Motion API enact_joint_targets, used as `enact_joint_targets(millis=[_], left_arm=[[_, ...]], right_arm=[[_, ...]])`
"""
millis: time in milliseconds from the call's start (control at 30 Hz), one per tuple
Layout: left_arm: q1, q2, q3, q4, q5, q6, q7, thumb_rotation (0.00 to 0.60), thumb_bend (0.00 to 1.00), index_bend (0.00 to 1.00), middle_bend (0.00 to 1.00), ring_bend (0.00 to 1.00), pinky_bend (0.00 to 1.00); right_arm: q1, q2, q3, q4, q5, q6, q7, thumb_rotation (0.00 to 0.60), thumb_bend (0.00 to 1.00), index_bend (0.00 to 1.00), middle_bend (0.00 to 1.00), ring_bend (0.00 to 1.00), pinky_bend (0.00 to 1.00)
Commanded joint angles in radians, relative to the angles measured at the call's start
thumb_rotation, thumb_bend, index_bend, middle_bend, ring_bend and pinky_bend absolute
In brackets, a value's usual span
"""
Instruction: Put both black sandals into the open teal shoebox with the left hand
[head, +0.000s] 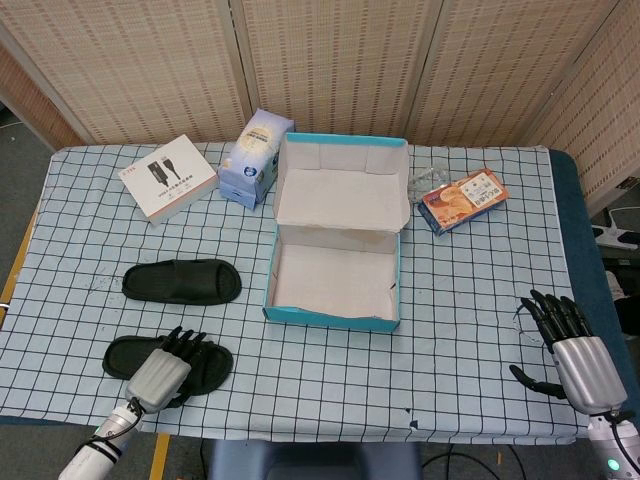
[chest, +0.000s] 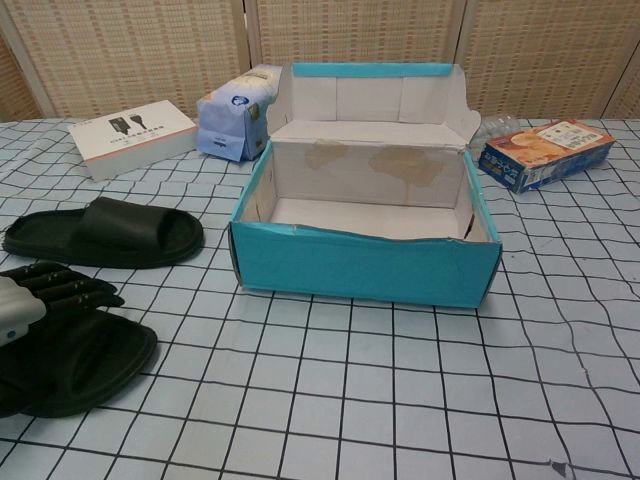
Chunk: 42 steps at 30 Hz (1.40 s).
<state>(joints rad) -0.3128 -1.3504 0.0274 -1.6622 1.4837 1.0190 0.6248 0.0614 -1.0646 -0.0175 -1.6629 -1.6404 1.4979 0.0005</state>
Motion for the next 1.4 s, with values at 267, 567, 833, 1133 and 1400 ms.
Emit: enact_joint_targets(millis=[267,567,833,1133,1400], left_arm=[[-0.041,0.009,-0.012,0.001,-0.116,-0.050,-0.023,0.525,0.40,0.07,0.15,0.10,0.25],[-0.041,-0.006,-0.002,0.075,0.001,0.042,-0.179,0.600,0.48,0.42,0.60,0.52,0.63],[-0.034,0.031,-0.029,0.046,0.050,0.154,-0.197,0.600,0.48,0.43,0.61,0.54,0.63],[-0.114,0.033,-0.140,-0.105,0.093,0.199,-0.136,0.600,0.48,0.42,0.60,0.53,0.62],[-0.329,-0.093,-0.338,-0.103,-0.086,0.040,-0.065,0.600,0.48,0.41,0.59,0.53,0.61]], right_arm=[[0.003,-0.006,0.007,0.000,0.017,-0.009,-0.014,0.471,0.15,0.00,0.00,0.00,0.00],[0.004,-0.006,0.004,-0.003,0.018,-0.017,-0.021,0.470,0.15,0.00,0.00,0.00,0.00],[0.005,-0.005,0.000,-0.012,0.018,-0.027,-0.031,0.472,0.15,0.00,0.00,0.00,0.00],[0.009,-0.001,-0.001,-0.014,0.019,-0.034,-0.022,0.472,0.15,0.00,0.00,0.00,0.00],[0.019,0.006,0.002,-0.010,0.029,-0.052,0.009,0.471,0.15,0.00,0.00,0.00,0.00]])
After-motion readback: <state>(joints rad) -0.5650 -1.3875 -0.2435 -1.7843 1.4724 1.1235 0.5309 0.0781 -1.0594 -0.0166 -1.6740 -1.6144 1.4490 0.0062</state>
